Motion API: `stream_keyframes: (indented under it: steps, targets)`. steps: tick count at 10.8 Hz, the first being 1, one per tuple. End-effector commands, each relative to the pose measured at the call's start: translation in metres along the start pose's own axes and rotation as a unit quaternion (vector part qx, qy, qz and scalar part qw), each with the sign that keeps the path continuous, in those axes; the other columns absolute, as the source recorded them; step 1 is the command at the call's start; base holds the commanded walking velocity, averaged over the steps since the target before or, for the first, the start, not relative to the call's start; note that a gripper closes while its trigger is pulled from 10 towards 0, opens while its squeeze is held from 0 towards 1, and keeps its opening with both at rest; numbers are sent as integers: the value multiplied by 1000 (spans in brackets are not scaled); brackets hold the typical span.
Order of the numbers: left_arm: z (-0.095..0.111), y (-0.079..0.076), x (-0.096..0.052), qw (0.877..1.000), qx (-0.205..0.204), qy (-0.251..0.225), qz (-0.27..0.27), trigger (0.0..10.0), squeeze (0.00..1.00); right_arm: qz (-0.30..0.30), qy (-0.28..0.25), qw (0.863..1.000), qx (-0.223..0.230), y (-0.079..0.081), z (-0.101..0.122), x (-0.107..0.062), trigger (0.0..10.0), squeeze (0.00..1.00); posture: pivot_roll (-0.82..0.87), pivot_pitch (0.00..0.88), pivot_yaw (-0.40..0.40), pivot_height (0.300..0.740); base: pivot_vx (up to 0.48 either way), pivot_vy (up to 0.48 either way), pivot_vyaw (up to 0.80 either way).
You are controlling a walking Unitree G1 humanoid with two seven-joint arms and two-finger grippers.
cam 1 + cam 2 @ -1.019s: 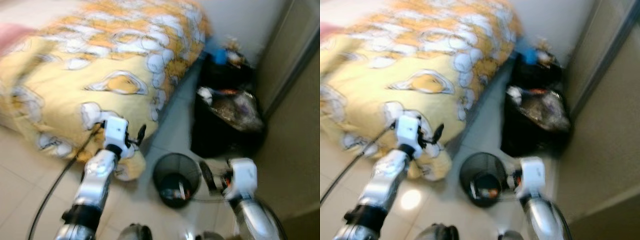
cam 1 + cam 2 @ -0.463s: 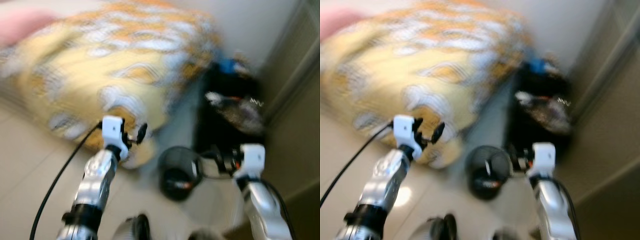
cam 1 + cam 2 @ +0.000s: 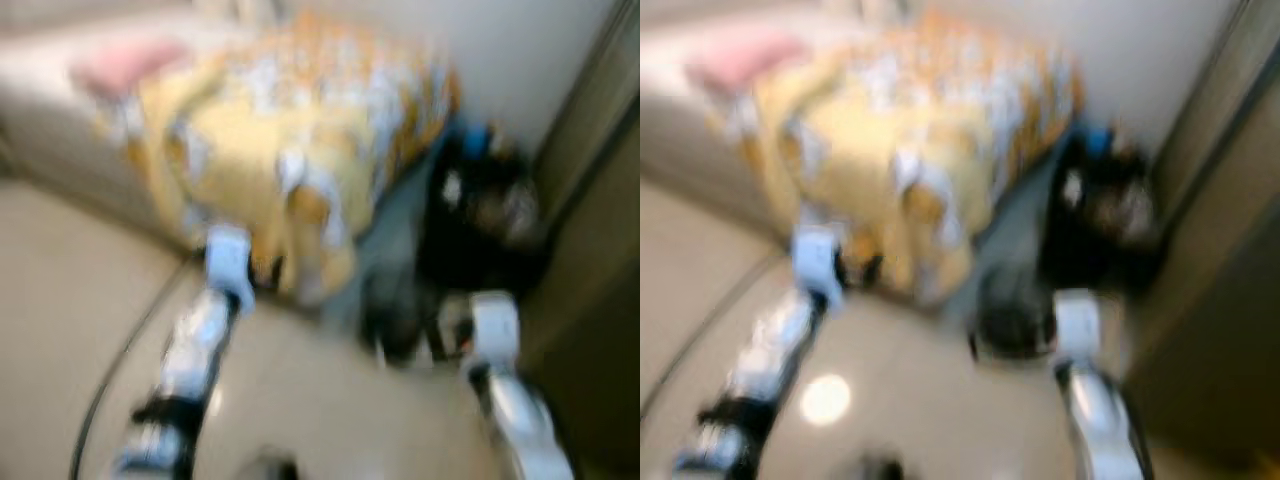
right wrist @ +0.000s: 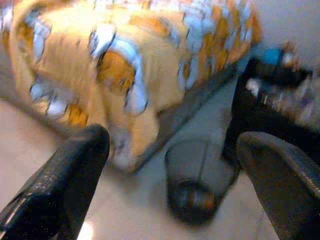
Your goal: Clean up the room
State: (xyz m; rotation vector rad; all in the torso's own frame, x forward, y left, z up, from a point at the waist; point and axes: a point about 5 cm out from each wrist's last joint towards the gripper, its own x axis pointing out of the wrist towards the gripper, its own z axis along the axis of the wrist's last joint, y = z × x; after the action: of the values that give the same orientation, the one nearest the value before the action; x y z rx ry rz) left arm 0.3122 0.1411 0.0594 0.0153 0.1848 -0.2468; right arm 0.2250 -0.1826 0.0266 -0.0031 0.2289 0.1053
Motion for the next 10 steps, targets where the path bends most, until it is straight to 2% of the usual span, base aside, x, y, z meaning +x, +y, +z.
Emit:
stream_keyframes:
  steps: [1, 3, 4, 5, 6, 7, 8, 9, 10]
  targets:
    - [9, -5, 6, 1000, 15, -11, -8, 10000, 0, -1, -14, 1000, -6, -1, 7, 3, 10000, 0, -83, 0, 19, 732, 0, 0, 0]
    - [6, -24, 11, 999, 32, -7, -14, 10000, 0, 19, -8, 1000, -7, 11, 0, -7, 10000, 0, -107, 0, 22, 732, 0, 0, 0]
    - [6, -30, 10, 999, 23, -13, -24, 10000, 0, 27, -5, 1000, -15, 16, -2, -13, 10000, 0, -113, 0, 26, 732, 0, 0, 0]
    - [7, -33, 8, 999, 16, -17, -34, 10000, 0, 19, -4, 1000, -9, 13, -3, -17, 10000, 0, -114, 0, 21, 732, 0, 0, 0]
    - [0, -32, 2, 999, 7, -14, -42, 10000, 0, -15, -13, 1000, 11, 6, -4, -22, 10000, 0, -117, 0, 24, 732, 0, 0, 0]
    - [-9, -29, -12, 999, 0, -12, -35, 10000, 0, -79, -32, 996, 27, -11, 0, -26, 10000, 0, -112, 0, 31, 732, 0, 0, 0]
    - [-8, -16, -44, 998, 25, -35, -36, 10000, 0, -117, -48, 992, 24, -29, 9, -40, 10000, 0, -96, 0, 18, 732, 0, 0, 0]
    - [6, -11, -65, 995, 31, -74, -59, 10000, 0, -101, -40, 994, -6, -31, 8, -58, 10000, 0, -79, 0, 9, 732, 0, 0, 0]
    - [26, -10, -77, 990, 31, -111, -83, 10000, 0, -87, -27, 995, -25, -31, 3, -71, 10000, 0, -51, 0, 5, 732, 0, 0, 0]
